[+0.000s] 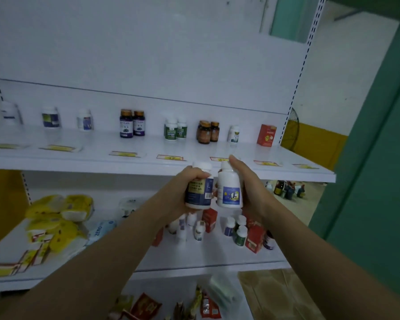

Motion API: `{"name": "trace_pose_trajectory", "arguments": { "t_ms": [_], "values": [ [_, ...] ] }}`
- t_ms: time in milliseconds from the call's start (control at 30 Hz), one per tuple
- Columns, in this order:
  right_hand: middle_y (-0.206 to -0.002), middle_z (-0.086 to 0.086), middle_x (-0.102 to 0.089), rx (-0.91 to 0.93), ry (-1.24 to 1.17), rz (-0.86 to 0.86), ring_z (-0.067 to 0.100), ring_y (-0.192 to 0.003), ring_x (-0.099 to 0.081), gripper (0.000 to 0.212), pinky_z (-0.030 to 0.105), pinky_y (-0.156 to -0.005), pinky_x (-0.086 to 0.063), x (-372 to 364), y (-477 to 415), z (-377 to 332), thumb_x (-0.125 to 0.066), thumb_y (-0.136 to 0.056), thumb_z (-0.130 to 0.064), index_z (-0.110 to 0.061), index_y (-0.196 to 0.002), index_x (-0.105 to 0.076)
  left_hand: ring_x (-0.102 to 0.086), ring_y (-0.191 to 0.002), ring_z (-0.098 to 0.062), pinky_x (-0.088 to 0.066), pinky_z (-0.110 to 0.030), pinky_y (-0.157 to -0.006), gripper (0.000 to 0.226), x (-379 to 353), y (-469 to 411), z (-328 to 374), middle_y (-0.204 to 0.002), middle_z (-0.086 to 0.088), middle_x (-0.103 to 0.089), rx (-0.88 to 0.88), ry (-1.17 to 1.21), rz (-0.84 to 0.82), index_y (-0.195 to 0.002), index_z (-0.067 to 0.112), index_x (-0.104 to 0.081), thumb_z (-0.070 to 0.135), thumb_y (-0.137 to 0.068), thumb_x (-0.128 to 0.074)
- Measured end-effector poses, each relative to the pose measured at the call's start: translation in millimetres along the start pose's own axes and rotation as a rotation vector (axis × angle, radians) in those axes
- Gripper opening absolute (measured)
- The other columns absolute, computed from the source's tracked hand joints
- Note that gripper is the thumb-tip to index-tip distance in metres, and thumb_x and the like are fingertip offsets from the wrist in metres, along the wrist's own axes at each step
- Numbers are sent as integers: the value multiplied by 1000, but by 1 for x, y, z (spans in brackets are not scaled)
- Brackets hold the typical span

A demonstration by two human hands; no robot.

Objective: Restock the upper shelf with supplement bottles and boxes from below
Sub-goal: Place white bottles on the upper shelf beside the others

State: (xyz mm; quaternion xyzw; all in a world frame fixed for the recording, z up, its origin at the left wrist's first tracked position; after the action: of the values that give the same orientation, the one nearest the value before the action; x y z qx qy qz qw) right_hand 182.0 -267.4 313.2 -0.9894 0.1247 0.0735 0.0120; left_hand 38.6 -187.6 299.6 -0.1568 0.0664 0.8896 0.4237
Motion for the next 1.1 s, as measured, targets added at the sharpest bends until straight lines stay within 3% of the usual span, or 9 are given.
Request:
{"name": "trace_pose_trajectory", "arguments": {
  "t_ms": [200, 367, 467, 633, 767, 833, 967, 1100],
  "values": [
    [-67, 7, -69, 75, 35, -120, 20, -58, -65, 42, 34, -69, -53, -71, -9, -21, -48, -88, -53, -16, -78, -66, -57, -72, -23, -48, -30, -62, 9, 37, 45, 47, -78, -7, -58, -65, 22, 151, -81, 16, -49, 17, -88, -54],
    [-70, 5, -69, 77, 62, -259, 18, -61, -66, 39, 30, -65, -56, -150, -28, -16, -48, -89, -52, -16, -90, -62, -62, -73, -22, -52, -28, -61, 13, 94, 93, 75, -80, -7, -64, -143, -31, 278, -97, 13, -52, 19, -86, -56],
    [-72, 6, -69, 105, 83, -336, 19, -64, -65, 40, 32, -70, -56, -199, -41, -13, -48, -90, -53, -16, -91, -63, -63, -77, -22, -53, -32, -68, 18, 133, 119, 95, -81, -6, -67, -195, -73, 328, -99, 15, -55, 23, -84, -58],
    [-80, 6, -70, 119, 113, -433, 18, -67, -67, 36, 33, -75, -55, -266, -75, -16, -44, -93, -51, -23, -89, -67, -63, -73, -19, -53, -30, -66, 17, 186, 141, 134, -81, -5, -67, -239, -99, 405, -98, 15, -60, 24, -83, -57],
    [-109, 15, -71, 132, 98, -442, 36, -102, -65, 42, 50, -96, -50, -306, -118, -23, -46, -91, -53, -21, -112, -65, -62, -71, -18, -52, -28, -64, 10, 227, 130, 163, -78, -3, -65, -272, -135, 426, -90, 17, -59, 24, -83, -58],
    [-114, 14, -69, 138, 101, -444, 37, -111, -62, 43, 55, -98, -46, -320, -147, -24, -46, -92, -53, -22, -116, -64, -62, -68, -16, -53, -28, -61, 6, 250, 116, 176, -75, -1, -65, -285, -159, 429, -84, 18, -60, 23, -83, -57],
    [-117, 18, -66, 136, 82, -473, 40, -111, -60, 46, 56, -101, -43, -335, -212, -23, -49, -90, -51, -16, -117, -63, -61, -67, -16, -54, -30, -64, 2, 296, 75, 198, -74, -3, -63, -306, -203, 395, -80, 17, -58, 18, -82, -57],
    [-124, 27, -58, 110, 81, -449, 34, -102, -56, 46, 52, -96, -45, -340, -275, -26, -52, -91, -29, -4, -130, -51, -59, -82, -22, -52, -31, -70, 15, 338, 25, 218, -87, -15, -57, -292, -367, 314, -91, 12, -59, 2, -80, -57]
  ]
}}
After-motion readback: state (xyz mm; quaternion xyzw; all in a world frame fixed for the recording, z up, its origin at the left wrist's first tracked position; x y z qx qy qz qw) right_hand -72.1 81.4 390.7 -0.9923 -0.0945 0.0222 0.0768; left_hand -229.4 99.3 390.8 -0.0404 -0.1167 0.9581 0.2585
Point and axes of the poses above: each hand's wrist, its own y-axis away from the middle knuckle, its own x-axis out of the back of the hand, z = x × y, the point moved 1 cm from there along -y, towards the middle knuckle
